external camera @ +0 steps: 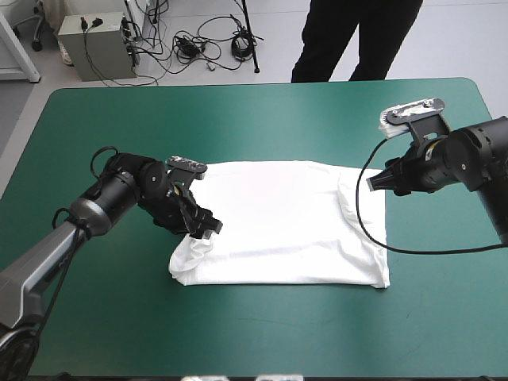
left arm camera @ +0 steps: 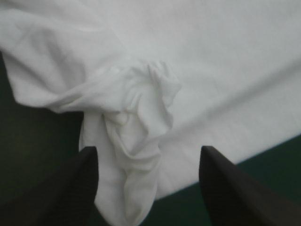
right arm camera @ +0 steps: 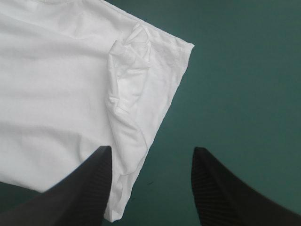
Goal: Fold the cloth
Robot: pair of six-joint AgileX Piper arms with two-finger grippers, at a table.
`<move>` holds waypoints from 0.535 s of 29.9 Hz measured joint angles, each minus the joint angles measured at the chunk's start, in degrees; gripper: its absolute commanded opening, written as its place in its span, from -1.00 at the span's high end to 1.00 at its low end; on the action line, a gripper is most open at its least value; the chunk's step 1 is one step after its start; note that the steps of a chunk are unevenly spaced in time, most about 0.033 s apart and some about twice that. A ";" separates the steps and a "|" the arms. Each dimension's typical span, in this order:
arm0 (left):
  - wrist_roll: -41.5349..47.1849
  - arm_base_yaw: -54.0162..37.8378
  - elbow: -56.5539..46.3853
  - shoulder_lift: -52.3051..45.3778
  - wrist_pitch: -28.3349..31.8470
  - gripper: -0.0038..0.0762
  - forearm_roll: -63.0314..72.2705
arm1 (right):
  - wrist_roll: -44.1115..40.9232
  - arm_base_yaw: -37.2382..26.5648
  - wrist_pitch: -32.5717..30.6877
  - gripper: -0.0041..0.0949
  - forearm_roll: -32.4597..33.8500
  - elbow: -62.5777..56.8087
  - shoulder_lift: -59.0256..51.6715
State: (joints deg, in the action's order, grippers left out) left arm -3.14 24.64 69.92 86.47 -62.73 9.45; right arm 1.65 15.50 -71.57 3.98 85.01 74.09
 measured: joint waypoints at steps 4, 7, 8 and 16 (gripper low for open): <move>3.14 0.05 0.00 -4.87 -4.92 -0.25 -4.31 | -1.13 0.00 -0.04 -0.08 0.30 0.00 -1.86; 7.26 0.05 0.00 -9.45 -7.20 -0.25 -8.32 | -2.65 0.00 -0.04 -0.08 0.30 0.00 -4.07; 8.34 0.05 0.00 -11.19 -7.39 -0.25 -9.10 | -3.04 0.00 -0.04 -0.08 0.30 0.00 -4.80; 15.43 0.05 -5.45 -20.03 -8.24 -0.25 -10.53 | -6.90 0.00 -0.04 -0.08 0.99 -9.70 -12.90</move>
State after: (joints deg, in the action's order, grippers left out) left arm 12.29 24.69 64.47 66.44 -70.98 -1.08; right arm -5.26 15.50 -71.61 4.97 75.31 61.19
